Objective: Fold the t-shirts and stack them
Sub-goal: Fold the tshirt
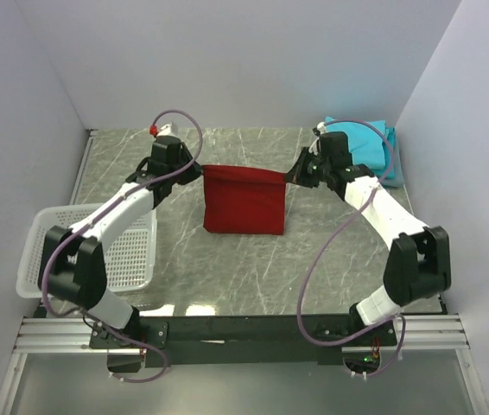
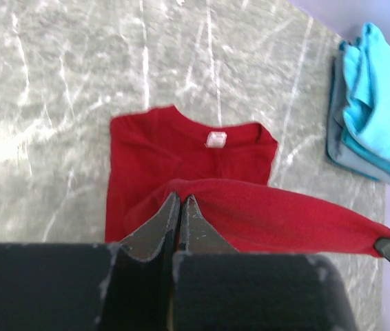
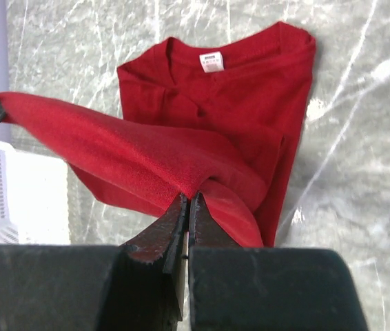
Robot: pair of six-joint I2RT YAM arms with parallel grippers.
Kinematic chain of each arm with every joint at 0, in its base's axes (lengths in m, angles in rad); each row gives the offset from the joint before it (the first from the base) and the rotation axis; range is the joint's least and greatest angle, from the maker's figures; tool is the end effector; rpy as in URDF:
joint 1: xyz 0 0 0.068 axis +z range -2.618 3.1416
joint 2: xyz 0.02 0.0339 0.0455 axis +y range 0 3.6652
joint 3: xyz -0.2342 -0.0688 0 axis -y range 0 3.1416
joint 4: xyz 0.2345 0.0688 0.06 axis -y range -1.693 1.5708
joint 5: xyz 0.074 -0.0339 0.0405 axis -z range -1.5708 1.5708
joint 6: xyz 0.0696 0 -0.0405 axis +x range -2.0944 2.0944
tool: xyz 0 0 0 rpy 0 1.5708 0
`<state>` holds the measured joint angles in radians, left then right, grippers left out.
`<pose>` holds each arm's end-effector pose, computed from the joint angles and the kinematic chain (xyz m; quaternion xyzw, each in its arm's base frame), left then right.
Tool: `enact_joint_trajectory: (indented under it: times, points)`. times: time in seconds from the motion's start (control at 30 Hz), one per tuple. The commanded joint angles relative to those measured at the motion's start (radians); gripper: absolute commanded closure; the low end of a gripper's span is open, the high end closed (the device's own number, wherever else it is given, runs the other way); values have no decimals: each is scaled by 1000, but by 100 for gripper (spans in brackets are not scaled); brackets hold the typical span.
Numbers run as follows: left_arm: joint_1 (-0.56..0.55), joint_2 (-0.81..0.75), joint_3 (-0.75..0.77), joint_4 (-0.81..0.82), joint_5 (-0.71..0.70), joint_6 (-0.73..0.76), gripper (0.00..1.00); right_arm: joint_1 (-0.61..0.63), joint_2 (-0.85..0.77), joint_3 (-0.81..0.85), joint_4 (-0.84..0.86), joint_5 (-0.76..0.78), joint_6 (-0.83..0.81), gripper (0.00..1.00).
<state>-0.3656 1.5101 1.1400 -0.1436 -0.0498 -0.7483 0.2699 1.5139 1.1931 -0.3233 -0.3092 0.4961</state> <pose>0.3478 -0.1294 0.2479 -0.1765 0.8451 -0.2482 0.4393 0.3416 0.1165 0.2461 0.0314 0.8860 0.2928 0.3581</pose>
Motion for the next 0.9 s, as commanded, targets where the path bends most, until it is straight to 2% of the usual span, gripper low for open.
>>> enact_joint_trajectory:
  times: [0.0,0.4,0.67,0.77,0.8,0.83,0.87]
  points:
    - [59,68,75,36,1,29,100,-47,73,82,33,-16,-36,100]
    - [128,329,216,90,109,47,100,-80,366,281,50,-68,-2,100]
    - [148,463,309,128,165,92,99,-89,495,382,40,-57,12,100]
    - [149,513,355,136,221,104,90,-92,545,424,29,-6,22,100]
    - [151,539,365,174,235,107,81,-92,567,431,30,14,22,100]
    - [151,548,372,189,269,110,76,-97,580,451,35,19,24,100]
    - [151,565,382,203,275,103,66,-103,603,464,32,22,30,98]
